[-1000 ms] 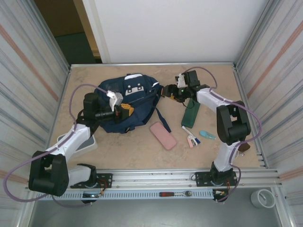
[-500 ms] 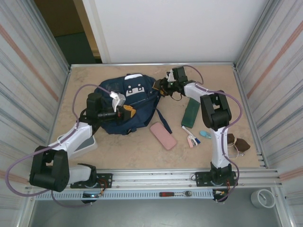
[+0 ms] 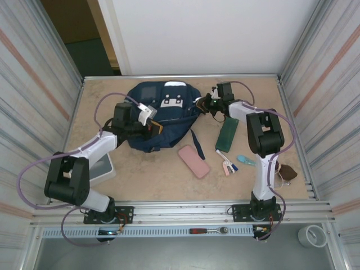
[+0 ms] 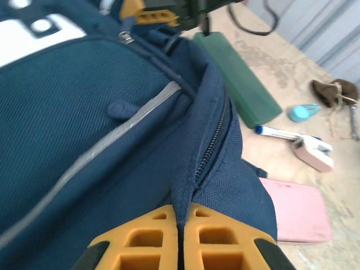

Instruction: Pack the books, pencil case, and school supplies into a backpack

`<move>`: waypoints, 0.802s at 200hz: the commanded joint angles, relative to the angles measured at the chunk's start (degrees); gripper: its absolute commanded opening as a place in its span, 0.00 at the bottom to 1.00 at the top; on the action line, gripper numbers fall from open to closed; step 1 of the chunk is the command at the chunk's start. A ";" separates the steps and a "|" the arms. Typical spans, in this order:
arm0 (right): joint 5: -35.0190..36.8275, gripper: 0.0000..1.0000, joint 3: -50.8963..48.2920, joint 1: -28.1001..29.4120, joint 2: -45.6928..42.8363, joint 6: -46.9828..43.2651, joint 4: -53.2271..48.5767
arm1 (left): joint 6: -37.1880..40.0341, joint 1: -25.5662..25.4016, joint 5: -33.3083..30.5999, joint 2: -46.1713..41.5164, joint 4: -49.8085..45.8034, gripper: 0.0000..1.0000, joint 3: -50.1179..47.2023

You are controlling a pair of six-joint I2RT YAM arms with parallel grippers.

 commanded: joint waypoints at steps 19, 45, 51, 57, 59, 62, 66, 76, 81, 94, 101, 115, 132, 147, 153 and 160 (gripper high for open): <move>0.99 0.00 -4.06 1.49 -4.37 0.09 1.38 | -1.45 1.12 -8.90 -0.60 -1.89 0.14 1.03; 2.59 0.01 -9.38 4.35 -6.67 -0.40 2.67 | -3.63 1.12 -9.35 -4.52 2.18 0.38 -3.43; 3.46 0.02 -10.86 5.05 -7.52 -0.61 3.10 | -4.13 1.12 -9.67 -5.77 3.08 0.42 -4.41; 4.40 0.03 -12.03 5.80 -8.38 -0.94 3.25 | -4.74 1.12 -10.19 -7.04 3.82 0.45 -5.25; 4.71 0.03 -12.38 6.00 -8.67 -1.06 3.19 | -4.99 1.12 -10.41 -7.48 4.05 0.46 -5.52; 5.25 0.04 -12.87 6.41 -9.10 -1.29 3.11 | -5.29 1.12 -10.75 -8.12 4.27 0.47 -5.81; 5.96 0.06 -13.53 6.87 -9.69 -1.48 3.02 | -5.90 1.13 -11.33 -8.93 4.62 0.49 -6.31; 7.84 0.08 -14.90 7.99 -11.12 -2.26 2.63 | -7.43 1.12 -13.64 -10.74 4.99 0.52 -7.05; 8.72 0.10 -15.55 8.52 -11.81 -2.61 2.40 | -8.50 1.16 -15.06 -11.41 5.03 0.53 -7.31; 10.78 0.15 -17.10 10.22 -13.48 -3.80 1.51 | -11.56 1.14 -18.94 -12.68 4.15 0.55 -7.69; 11.50 0.18 -17.34 11.10 -14.22 -4.97 0.61 | -13.41 1.15 -20.58 -12.97 3.33 0.56 -7.95; 13.12 0.23 -17.09 12.56 -15.67 -8.16 -2.67 | -16.01 1.12 -21.98 -12.99 2.86 0.57 -8.93; 17.00 0.30 -16.69 13.44 -18.10 -12.05 -6.36 | -18.11 1.07 -22.59 -12.64 2.43 0.58 -9.68; 19.82 0.38 -15.75 13.45 -19.14 -14.96 -9.36 | -18.29 0.49 -23.51 -12.64 1.12 0.58 -9.75; 21.30 0.40 -15.26 13.53 -19.34 -16.21 -10.66 | -18.09 0.17 -24.28 -12.59 0.61 0.58 -9.91; 23.05 0.42 -14.56 13.70 -19.43 -17.70 -11.99 | -18.07 -0.18 -25.35 -12.40 0.09 0.58 -10.07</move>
